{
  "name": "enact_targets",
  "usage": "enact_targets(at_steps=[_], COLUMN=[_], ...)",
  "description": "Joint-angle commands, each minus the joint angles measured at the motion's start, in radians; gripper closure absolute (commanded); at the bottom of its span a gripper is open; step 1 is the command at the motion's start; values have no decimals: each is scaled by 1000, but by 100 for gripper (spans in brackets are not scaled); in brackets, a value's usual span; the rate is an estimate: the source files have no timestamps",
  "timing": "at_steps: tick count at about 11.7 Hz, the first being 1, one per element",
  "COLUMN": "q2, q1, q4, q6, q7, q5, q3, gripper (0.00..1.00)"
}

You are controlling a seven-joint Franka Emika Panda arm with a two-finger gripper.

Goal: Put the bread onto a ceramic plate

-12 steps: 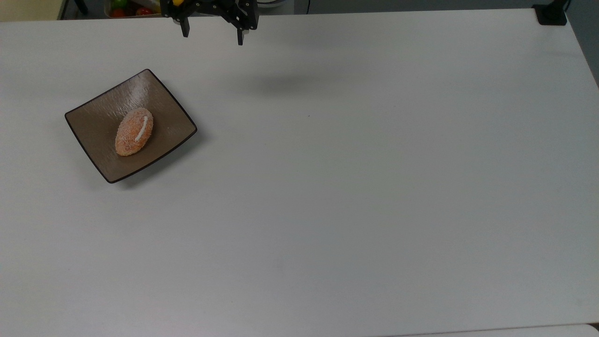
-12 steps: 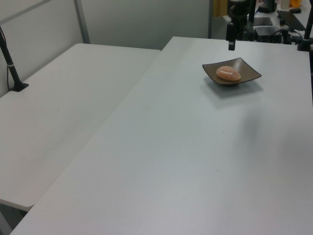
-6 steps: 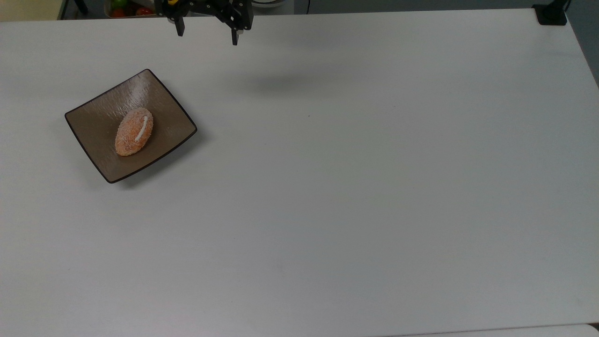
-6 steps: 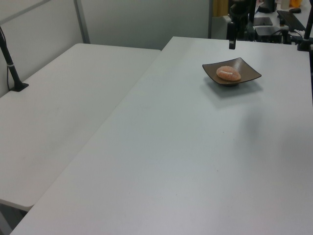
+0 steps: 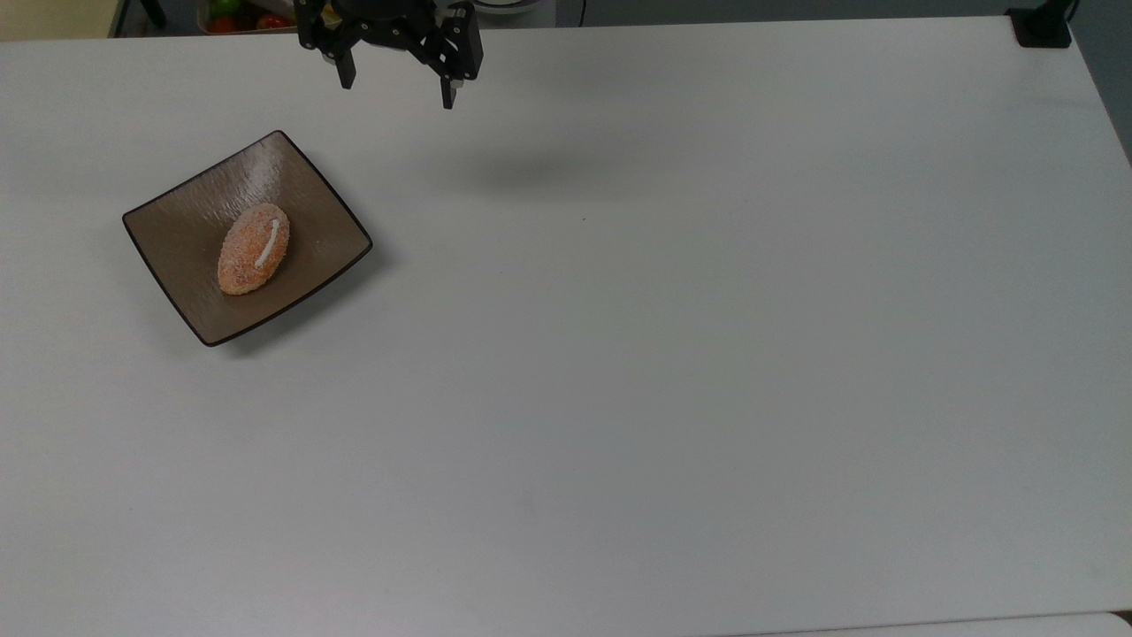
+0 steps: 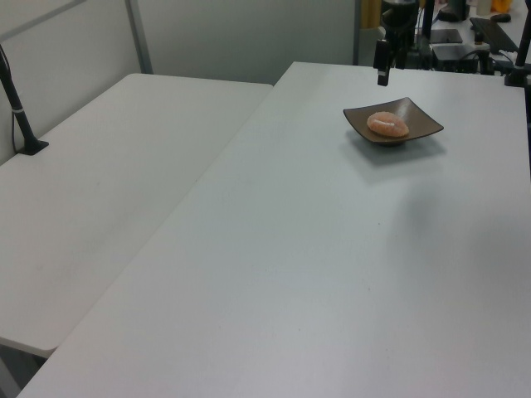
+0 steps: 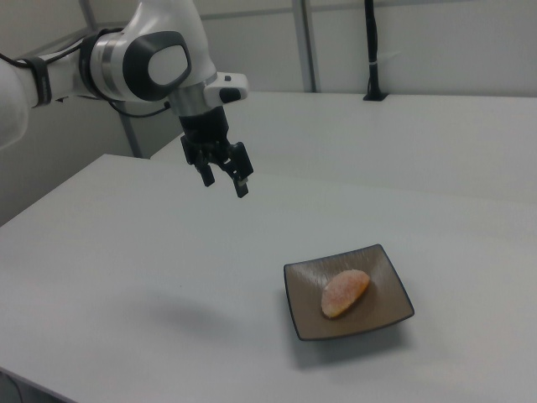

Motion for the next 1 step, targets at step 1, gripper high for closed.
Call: enact_targets(at_steps=[1], q2=[-16], q1=[-11], q4=[-31], q6=[24], q7=[10], q5=[16], q3=[18], gripper=[0])
